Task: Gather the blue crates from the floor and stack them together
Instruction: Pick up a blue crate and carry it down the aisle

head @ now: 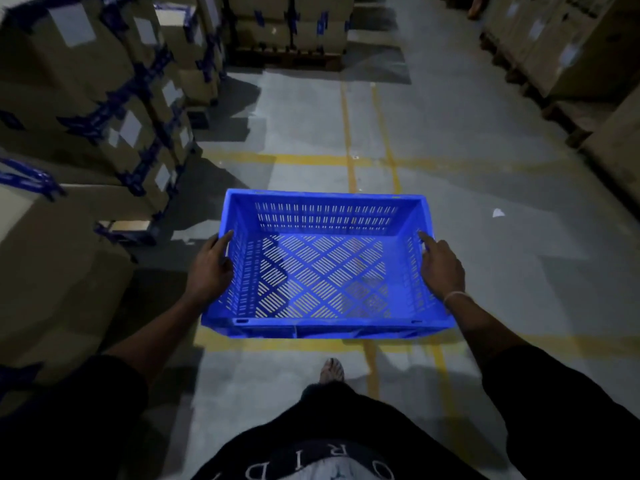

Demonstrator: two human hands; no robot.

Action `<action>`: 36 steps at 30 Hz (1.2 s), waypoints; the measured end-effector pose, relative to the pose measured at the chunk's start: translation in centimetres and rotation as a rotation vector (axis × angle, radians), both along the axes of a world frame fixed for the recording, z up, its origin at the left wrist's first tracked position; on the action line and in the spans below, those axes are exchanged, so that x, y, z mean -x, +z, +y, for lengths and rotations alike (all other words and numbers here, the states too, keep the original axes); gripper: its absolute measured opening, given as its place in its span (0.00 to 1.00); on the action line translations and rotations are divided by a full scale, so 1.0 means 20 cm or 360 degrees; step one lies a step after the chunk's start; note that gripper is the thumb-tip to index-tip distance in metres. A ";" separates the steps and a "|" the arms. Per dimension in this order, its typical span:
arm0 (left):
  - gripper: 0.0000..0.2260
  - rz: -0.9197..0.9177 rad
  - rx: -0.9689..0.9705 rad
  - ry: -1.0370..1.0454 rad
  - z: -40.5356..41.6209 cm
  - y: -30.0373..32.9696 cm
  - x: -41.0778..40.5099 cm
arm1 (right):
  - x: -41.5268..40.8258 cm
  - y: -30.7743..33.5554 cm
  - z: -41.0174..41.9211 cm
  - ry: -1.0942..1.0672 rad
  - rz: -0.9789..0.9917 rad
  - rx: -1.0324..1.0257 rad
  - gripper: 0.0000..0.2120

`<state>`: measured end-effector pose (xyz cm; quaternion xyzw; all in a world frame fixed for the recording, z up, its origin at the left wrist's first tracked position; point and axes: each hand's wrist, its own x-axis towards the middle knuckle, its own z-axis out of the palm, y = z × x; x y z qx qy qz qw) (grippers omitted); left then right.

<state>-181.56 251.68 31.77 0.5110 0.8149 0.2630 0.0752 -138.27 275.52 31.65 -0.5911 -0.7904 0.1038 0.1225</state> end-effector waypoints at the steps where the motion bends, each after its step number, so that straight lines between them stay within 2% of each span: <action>1: 0.31 -0.0003 0.0002 -0.0006 0.12 0.01 0.05 | 0.05 0.01 0.12 0.0009 0.0012 0.0005 0.23; 10: 0.30 -0.0010 -0.0026 0.0011 1.03 0.09 0.49 | 0.54 0.13 1.10 0.0069 -0.0015 -0.0005 0.23; 20: 0.31 -0.0055 0.0035 -0.0001 2.14 -0.10 1.19 | 1.23 -0.05 2.15 0.0009 -0.0061 0.0019 0.23; 29: 0.30 -0.0084 0.0139 -0.0101 3.00 -0.09 1.79 | 1.79 -0.12 2.95 -0.0018 -0.0035 0.0043 0.27; 32: 0.30 -0.0103 0.0174 -0.0130 3.26 -0.11 1.93 | 1.93 -0.14 3.22 0.0031 -0.0103 0.0109 0.31; 36: 0.30 -0.0207 0.0278 -0.0126 3.64 -0.20 2.07 | 2.10 -0.21 3.64 0.0001 -0.0187 0.0367 0.34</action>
